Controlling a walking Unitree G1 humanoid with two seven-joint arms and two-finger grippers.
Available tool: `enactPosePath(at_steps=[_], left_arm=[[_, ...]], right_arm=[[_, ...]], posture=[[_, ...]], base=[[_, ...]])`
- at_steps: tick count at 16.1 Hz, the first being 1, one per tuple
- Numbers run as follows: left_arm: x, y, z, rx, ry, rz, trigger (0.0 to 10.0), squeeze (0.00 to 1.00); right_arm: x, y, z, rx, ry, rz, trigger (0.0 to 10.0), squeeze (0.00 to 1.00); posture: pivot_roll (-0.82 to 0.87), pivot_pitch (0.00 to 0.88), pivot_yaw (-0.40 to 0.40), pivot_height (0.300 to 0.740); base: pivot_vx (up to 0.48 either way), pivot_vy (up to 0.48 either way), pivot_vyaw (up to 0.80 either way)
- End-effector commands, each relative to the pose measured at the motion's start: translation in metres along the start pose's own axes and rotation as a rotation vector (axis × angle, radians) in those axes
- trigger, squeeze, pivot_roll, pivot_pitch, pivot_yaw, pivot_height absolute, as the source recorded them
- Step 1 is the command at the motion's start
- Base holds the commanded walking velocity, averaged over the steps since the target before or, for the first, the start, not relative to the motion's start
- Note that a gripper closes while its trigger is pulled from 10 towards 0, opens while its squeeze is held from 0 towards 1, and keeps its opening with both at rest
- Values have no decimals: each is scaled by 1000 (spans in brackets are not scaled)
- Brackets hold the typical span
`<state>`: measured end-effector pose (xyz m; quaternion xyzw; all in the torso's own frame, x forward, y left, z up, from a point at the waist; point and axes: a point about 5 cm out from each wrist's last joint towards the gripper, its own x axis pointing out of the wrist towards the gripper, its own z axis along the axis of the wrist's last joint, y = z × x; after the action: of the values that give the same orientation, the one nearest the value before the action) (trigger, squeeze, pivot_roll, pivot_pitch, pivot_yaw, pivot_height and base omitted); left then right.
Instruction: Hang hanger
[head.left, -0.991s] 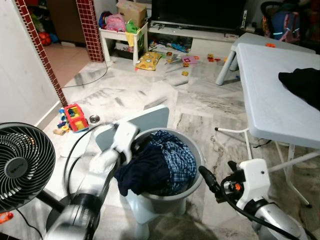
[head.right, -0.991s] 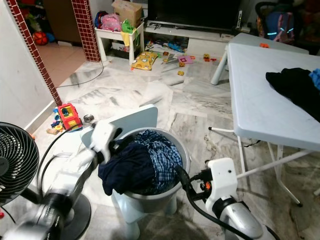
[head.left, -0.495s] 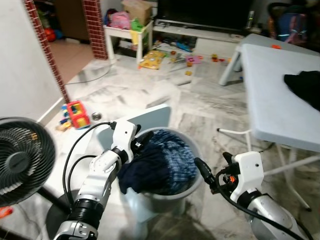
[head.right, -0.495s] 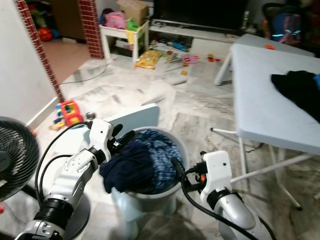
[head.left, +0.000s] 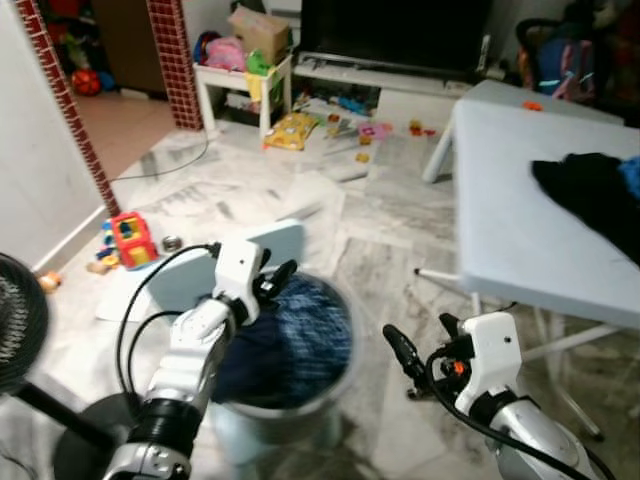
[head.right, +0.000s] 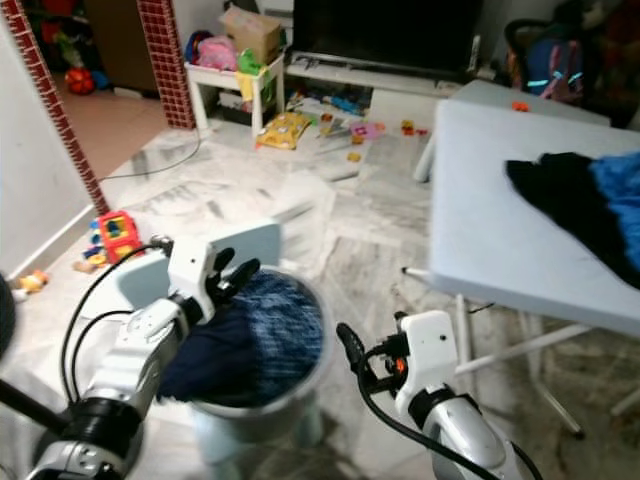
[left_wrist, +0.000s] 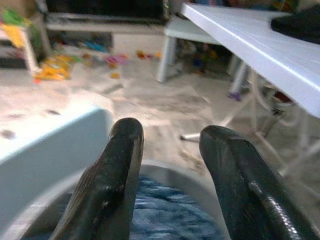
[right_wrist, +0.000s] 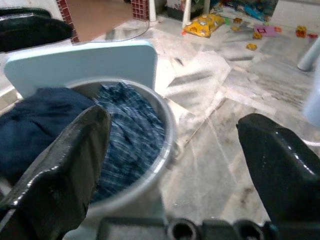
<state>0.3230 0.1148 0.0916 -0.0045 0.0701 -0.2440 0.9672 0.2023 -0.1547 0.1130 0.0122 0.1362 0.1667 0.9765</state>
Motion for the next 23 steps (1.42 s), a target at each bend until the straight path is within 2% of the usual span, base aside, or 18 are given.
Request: enactPosePath(at_steps=[1, 7, 10, 18, 19, 21, 22, 23], left_arm=[[2, -2, 2, 13, 7, 2, 10000, 0], [4, 2, 0, 25, 29, 54, 10000, 0], [4, 1, -2, 5, 42, 36, 10000, 0], [5, 2, -3, -29, 33, 24, 10000, 0], [5, 1, -11, 0, 89, 22, 10000, 0], [5, 2, -27, 0, 212, 5, 10000, 0], [4, 2, -37, 11, 317, -49, 10000, 0], [3, 2, -40, 27, 351, -78, 10000, 0]], right_arm=[[-1, -1, 3, -18, -9, -3, 10000, 0], [-2, 2, 1, -33, -8, 25, 10000, 0], [-2, 1, 0, -31, -4, 15, 10000, 0], [-1, 0, 0, -32, -5, -7, 10000, 0], [0, 0, 0, -33, -2, -13, 10000, 0], [1, -1, 0, -31, 9, -30, 10000, 0], [2, -2, 2, -37, 23, -40, 10000, 0], [2, -2, 2, -38, 31, -46, 10000, 0]], posture=[[11, 0, -60, 740], [8, 0, -57, 740], [6, 0, -56, 740], [4, 0, -55, 740], [4, 0, -57, 740], [3, 0, -60, 740], [-2, 0, -63, 740], [-2, 0, -63, 740]], base=[[0, 0, 0], [0, 0, 667], [0, 0, 800], [101, 0, 0], [0, 0, 0], [0, 0, 0], [0, 0, 0], [0, 0, 0]])
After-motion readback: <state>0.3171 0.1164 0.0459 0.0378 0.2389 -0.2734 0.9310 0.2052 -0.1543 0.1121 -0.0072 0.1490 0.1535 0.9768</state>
